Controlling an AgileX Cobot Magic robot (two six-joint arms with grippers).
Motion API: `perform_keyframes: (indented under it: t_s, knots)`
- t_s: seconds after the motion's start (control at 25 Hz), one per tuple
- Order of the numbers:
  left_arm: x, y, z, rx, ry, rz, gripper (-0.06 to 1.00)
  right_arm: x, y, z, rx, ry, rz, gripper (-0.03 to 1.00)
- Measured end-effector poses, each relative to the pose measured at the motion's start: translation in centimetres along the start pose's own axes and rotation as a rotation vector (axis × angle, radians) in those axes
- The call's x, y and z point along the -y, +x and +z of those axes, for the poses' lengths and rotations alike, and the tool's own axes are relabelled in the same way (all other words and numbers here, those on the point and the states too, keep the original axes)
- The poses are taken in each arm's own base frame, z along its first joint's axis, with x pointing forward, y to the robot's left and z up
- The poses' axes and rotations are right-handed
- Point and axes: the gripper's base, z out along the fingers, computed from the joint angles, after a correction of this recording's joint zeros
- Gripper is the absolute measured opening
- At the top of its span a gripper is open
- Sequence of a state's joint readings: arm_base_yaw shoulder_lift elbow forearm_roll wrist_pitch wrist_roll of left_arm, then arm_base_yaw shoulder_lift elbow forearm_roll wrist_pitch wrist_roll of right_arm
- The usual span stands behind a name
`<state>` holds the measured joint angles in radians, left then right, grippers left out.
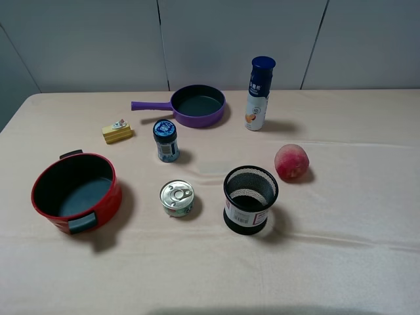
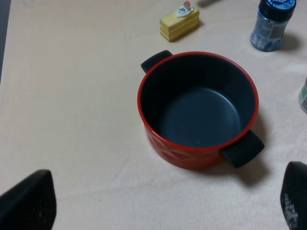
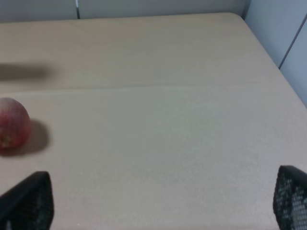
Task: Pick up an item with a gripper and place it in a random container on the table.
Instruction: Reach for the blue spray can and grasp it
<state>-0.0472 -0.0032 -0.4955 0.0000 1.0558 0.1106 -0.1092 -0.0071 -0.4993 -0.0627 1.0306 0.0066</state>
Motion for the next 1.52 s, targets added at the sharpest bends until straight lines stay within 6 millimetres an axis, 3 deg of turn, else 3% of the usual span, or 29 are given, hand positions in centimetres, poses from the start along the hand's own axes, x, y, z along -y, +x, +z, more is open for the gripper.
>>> perform_keyframes:
  t_s: [1.52]
  knots:
    - [0.00, 0.00, 0.00, 0.000, 0.000, 0.000, 0.94, 0.00, 0.00, 0.00, 0.000, 0.000, 0.000, 0.69]
